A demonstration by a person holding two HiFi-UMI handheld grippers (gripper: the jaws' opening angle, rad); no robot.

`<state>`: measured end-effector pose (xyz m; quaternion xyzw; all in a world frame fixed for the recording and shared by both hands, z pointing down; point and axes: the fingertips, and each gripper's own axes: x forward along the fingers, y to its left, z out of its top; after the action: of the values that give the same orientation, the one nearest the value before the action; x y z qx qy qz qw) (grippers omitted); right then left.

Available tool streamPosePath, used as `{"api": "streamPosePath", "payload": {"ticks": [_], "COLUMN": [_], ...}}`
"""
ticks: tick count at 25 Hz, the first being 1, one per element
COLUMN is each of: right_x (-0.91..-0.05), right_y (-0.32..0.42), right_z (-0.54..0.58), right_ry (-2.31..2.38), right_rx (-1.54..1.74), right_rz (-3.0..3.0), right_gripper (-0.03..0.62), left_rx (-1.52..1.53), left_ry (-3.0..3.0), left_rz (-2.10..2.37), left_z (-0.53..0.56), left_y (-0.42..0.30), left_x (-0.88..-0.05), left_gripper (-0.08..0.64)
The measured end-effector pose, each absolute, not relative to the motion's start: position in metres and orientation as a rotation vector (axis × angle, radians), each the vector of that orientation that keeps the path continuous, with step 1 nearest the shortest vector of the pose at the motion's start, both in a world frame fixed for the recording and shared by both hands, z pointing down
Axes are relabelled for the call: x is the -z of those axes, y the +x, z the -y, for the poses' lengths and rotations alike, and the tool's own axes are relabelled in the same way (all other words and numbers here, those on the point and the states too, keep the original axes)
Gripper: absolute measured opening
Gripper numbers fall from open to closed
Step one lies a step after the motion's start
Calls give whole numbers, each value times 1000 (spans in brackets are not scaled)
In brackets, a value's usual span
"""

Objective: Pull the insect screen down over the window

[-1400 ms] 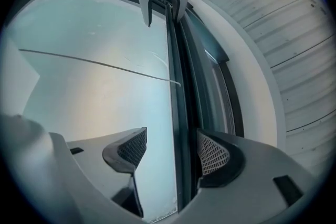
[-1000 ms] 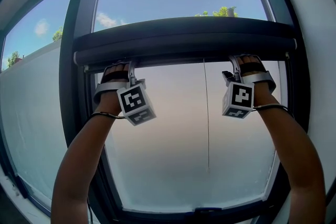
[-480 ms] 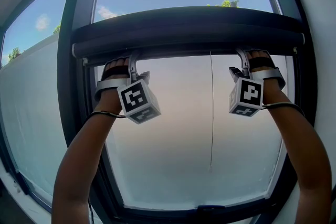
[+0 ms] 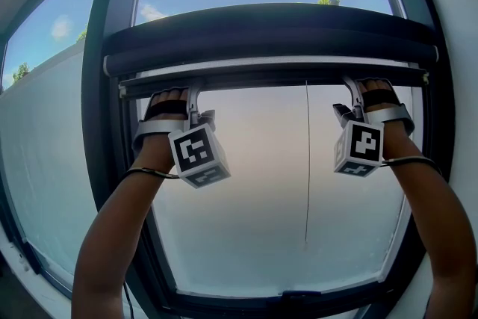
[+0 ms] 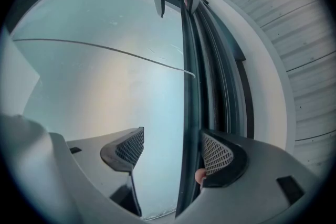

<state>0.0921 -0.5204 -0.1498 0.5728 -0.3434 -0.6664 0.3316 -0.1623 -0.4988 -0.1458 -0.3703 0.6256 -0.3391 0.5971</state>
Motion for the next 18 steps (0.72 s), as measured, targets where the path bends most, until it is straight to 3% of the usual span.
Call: {"api": "streamPosePath", "payload": {"ticks": [18], "right_x": [91], "right_y": [93], "right_z": [520], "right_ry": [1473], "right_rx": [1647], "right_rz": [955], "right_gripper": [321], "left_rx": [829], "left_ry": [-885], "left_rz": [-1409], "left_z": [497], "left_y": [-162], "left_x": [88], "left_gripper": [301]}}
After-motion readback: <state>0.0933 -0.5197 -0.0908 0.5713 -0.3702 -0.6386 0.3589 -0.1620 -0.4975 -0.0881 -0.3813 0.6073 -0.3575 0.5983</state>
